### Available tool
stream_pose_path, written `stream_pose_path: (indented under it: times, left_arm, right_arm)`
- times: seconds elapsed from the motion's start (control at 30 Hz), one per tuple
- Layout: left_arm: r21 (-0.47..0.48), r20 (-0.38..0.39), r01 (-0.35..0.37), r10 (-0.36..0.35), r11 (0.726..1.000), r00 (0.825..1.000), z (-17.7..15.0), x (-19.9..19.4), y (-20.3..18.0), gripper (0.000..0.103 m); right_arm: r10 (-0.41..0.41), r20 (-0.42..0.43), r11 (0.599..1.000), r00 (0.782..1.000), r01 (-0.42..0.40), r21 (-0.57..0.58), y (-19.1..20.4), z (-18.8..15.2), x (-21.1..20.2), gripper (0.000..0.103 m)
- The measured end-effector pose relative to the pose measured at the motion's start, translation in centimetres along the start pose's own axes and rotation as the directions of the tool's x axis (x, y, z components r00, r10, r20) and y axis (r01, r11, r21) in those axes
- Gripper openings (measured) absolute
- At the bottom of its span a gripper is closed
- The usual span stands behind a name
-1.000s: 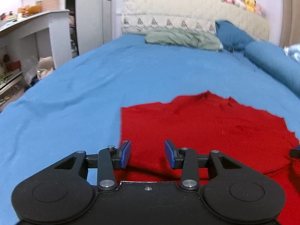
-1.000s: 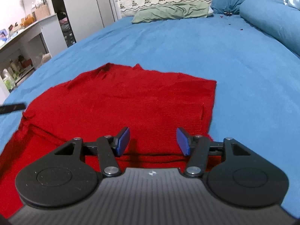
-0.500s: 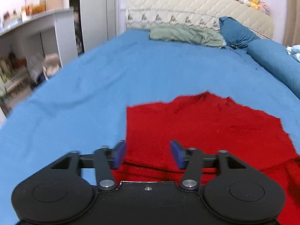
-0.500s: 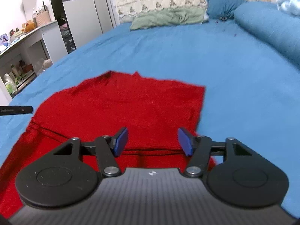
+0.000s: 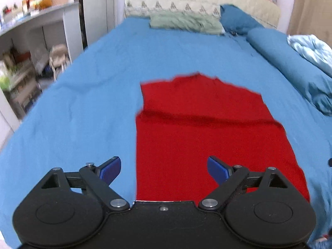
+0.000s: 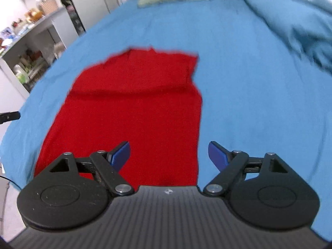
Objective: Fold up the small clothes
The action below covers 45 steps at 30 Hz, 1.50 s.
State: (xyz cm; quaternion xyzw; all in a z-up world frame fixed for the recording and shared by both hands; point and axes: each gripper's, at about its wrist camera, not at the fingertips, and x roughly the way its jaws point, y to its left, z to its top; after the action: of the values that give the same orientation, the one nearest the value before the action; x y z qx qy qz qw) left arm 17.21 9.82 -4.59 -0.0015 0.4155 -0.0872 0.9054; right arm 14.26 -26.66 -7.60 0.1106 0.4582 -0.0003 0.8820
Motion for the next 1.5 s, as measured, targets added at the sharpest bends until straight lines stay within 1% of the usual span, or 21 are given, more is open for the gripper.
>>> stream_pose_path:
  times: [0.13,0.17,0.27,0.3,0.4,0.5,0.53,0.6,0.63,0.77,0.9,0.93,1.0,1.03,1.07,1.1,1.13,1.17,1.23,1.33,1.5]
  left_arm:
    - [-0.045,-0.100,0.050,-0.054,0.998,0.994,-4.1,0.3,0.7,0.089]
    - [-0.051,-0.121,0.054,-0.060,0.997,0.991,-5.0,0.5,0.9,0.086]
    - [-0.064,-0.170,0.046,-0.056,0.997,0.984,-7.8,1.1,1.4,0.079]
    - [-0.071,-0.179,0.041,-0.054,0.997,0.982,-8.6,1.4,1.4,0.075]
    - [-0.069,-0.207,0.035,-0.049,0.997,0.977,-10.1,2.6,1.6,0.071]
    - [-0.036,-0.202,-0.016,0.009,0.999,0.979,-11.0,3.6,2.0,0.063]
    - [-0.043,-0.205,-0.027,0.018,0.999,0.979,-11.3,3.9,2.3,0.062]
    - [-0.072,-0.216,-0.011,-0.005,0.997,0.976,-11.6,4.3,2.7,0.056]
    - [-0.078,-0.217,-0.001,-0.017,0.997,0.976,-11.8,4.4,2.7,0.055]
    - [-0.045,-0.221,0.002,-0.012,0.999,0.975,-12.1,4.9,2.1,0.052]
    - [-0.030,-0.218,-0.005,-0.002,1.000,0.976,-12.1,5.8,1.1,0.047]
    - [-0.030,-0.217,-0.005,-0.002,1.000,0.976,-12.2,5.9,1.0,0.046]
    - [-0.033,-0.214,-0.002,-0.005,0.999,0.977,-12.3,6.1,1.1,0.042]
    - [-0.031,-0.213,-0.002,-0.005,1.000,0.977,-12.4,6.0,1.2,0.041]
    - [-0.029,-0.213,0.001,-0.007,1.000,0.977,-12.4,6.0,1.2,0.036]
    - [-0.027,-0.213,0.003,-0.008,1.000,0.977,-12.4,5.9,1.4,0.029]
    - [-0.025,-0.214,0.004,-0.009,1.000,0.977,-12.5,5.5,1.4,0.022]
    - [-0.027,-0.218,0.011,-0.017,1.000,0.976,-12.4,5.5,1.4,0.014]
    - [-0.035,-0.221,0.010,-0.017,0.999,0.975,-12.0,5.4,1.4,0.009]
    - [-0.043,-0.213,0.014,-0.023,0.999,0.977,-11.4,4.5,1.3,0.007]
    - [-0.060,-0.136,0.064,-0.072,0.996,0.988,-9.0,1.4,1.5,0.006]
  right_arm:
    - [-0.003,-0.073,0.998,0.997,0.008,0.066,0.3,-3.7,0.3,0.097]
    - [-0.009,-0.082,0.997,0.997,0.016,0.082,0.5,-4.5,0.6,0.097]
    - [-0.023,-0.108,0.990,0.994,0.038,0.138,0.7,-6.6,1.5,0.095]
    - [-0.034,-0.109,0.988,0.993,0.050,0.148,0.6,-7.3,1.7,0.095]
    - [-0.053,-0.109,0.984,0.993,0.071,0.165,0.7,-9.0,2.6,0.095]
    - [-0.040,-0.107,0.980,0.993,0.060,0.189,0.4,-10.2,3.3,0.094]
    - [-0.048,-0.106,0.980,0.993,0.068,0.187,0.3,-10.5,3.5,0.091]
    - [-0.065,-0.111,0.982,0.992,0.083,0.170,0.1,-10.8,3.8,0.087]
    - [-0.068,-0.114,0.982,0.991,0.086,0.170,0.0,-10.7,4.1,0.085]
    - [-0.035,-0.149,0.974,0.988,0.067,0.215,-1.3,-11.5,5.1,0.074]
    - [-0.037,-0.152,0.980,0.988,0.066,0.187,-1.1,-11.5,5.4,0.072]
    - [-0.038,-0.156,0.983,0.987,0.065,0.173,-1.0,-11.5,5.6,0.069]
    - [-0.036,-0.166,0.987,0.985,0.061,0.149,-0.6,-11.5,5.9,0.063]
    - [-0.032,-0.168,0.988,0.985,0.057,0.142,-0.4,-11.5,6.0,0.058]
    - [-0.023,-0.170,0.989,0.985,0.047,0.140,-0.4,-11.5,6.0,0.051]
    - [-0.013,-0.171,0.989,0.985,0.038,0.143,-0.3,-11.5,6.2,0.046]
    - [0.001,-0.174,0.988,0.985,0.026,0.151,-0.3,-11.5,6.2,0.035]
    - [0.015,-0.177,0.986,0.984,0.014,0.163,-0.5,-11.4,6.2,0.028]
    - [0.024,-0.175,0.983,0.984,0.009,0.182,-0.7,-11.3,6.1,0.023]
    - [0.061,-0.158,0.971,0.986,-0.022,0.238,-1.4,-11.0,5.3,0.022]
    - [0.177,-0.031,0.925,0.984,-0.156,0.347,-2.8,-9.7,1.8,0.021]
